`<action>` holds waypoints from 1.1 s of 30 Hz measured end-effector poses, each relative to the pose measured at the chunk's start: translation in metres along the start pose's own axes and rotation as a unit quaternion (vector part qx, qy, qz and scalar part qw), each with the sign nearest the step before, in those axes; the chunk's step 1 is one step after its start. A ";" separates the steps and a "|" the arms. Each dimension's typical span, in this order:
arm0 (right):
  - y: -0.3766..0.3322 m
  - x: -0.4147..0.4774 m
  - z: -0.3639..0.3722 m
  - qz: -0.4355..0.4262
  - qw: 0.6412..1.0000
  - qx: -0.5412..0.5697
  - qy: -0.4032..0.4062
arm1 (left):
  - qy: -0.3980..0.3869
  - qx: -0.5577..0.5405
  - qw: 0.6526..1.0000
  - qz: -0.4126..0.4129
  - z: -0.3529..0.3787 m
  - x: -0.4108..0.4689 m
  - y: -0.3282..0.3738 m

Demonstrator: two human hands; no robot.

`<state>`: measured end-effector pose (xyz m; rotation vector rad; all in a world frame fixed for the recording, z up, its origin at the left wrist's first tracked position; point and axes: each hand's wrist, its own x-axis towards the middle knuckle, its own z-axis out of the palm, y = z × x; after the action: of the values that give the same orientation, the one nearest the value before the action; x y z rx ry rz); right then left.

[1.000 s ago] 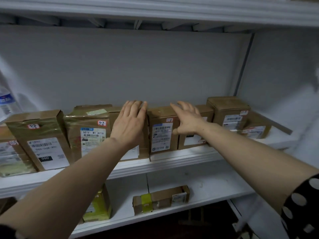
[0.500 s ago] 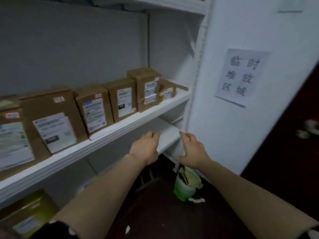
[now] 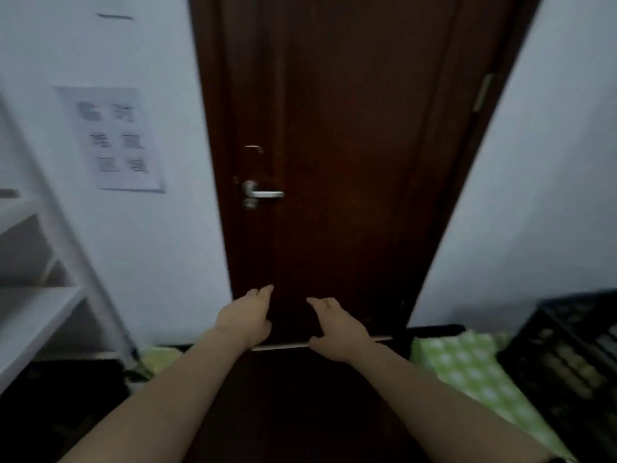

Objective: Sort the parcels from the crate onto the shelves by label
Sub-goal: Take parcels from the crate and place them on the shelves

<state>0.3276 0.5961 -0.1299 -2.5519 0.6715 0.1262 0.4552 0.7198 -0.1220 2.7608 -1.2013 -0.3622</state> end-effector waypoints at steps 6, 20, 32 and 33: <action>0.221 -0.092 -0.063 0.210 0.975 0.034 0.060 | -0.049 -0.005 0.987 0.154 0.060 0.044 0.210; 0.479 -0.206 -0.123 0.436 0.871 0.112 0.196 | -0.099 0.069 0.896 0.427 0.146 0.131 0.538; 0.672 -0.173 -0.133 0.590 0.759 0.179 0.211 | -0.132 0.101 0.826 0.538 0.216 0.262 0.710; 0.685 -0.170 -0.129 0.600 0.751 0.187 0.204 | -0.142 0.105 0.821 0.542 0.224 0.267 0.724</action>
<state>-0.1571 0.0902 -0.2835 -1.3878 2.1566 -0.1434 0.0620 0.0300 -0.2446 1.6825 -2.7063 -0.5047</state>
